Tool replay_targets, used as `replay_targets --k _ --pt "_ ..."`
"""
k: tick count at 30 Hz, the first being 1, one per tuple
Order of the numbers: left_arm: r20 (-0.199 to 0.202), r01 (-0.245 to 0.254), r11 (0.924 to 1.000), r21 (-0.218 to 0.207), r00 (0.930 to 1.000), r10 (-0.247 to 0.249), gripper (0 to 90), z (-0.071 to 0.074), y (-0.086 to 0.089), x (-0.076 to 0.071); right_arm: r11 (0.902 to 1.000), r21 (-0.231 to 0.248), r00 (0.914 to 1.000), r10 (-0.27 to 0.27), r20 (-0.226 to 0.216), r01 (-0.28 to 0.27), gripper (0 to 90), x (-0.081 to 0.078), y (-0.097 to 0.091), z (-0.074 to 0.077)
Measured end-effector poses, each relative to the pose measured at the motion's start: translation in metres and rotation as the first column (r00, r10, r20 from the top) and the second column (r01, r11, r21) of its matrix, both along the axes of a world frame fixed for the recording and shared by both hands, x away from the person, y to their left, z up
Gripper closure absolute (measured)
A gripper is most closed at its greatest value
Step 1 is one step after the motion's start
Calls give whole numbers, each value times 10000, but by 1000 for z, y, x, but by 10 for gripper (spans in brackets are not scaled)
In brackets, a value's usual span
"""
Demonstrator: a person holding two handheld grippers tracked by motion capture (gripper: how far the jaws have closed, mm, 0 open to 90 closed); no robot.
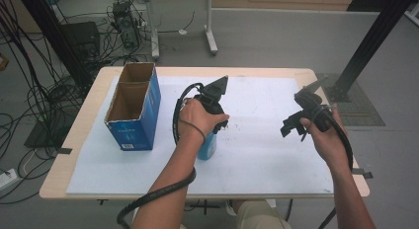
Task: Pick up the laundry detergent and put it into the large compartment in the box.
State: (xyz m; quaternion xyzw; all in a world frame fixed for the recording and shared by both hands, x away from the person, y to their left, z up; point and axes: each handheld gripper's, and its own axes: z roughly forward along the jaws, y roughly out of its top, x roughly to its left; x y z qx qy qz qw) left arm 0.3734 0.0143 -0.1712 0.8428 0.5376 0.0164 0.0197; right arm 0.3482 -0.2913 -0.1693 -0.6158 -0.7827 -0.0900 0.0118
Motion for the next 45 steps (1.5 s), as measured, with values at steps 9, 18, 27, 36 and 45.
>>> replay_targets --k 9,18,27,36,45 --pt "-126 147 9997 -215 9998 -150 369 2 1 2 10000 8 10000 31 11 -32 83 0 2 0" --pt "-189 117 9997 -222 9997 -121 372 2 1 4 10000 13 10000 -20 -20 20 83 0 2 0" --pt "-234 137 9997 -200 9996 -142 372 2 1 5 10000 3 10000 4 5 -4 83 0 2 -1" --pt "-267 180 9997 -176 9995 -185 372 2 0 6 10000 16 10000 27 14 -27 83 1 3 -1" --pt "-257 197 9996 -186 9995 -202 373 2 0 6 10000 -1 10000 28 -3 -28 83 1 3 -1"
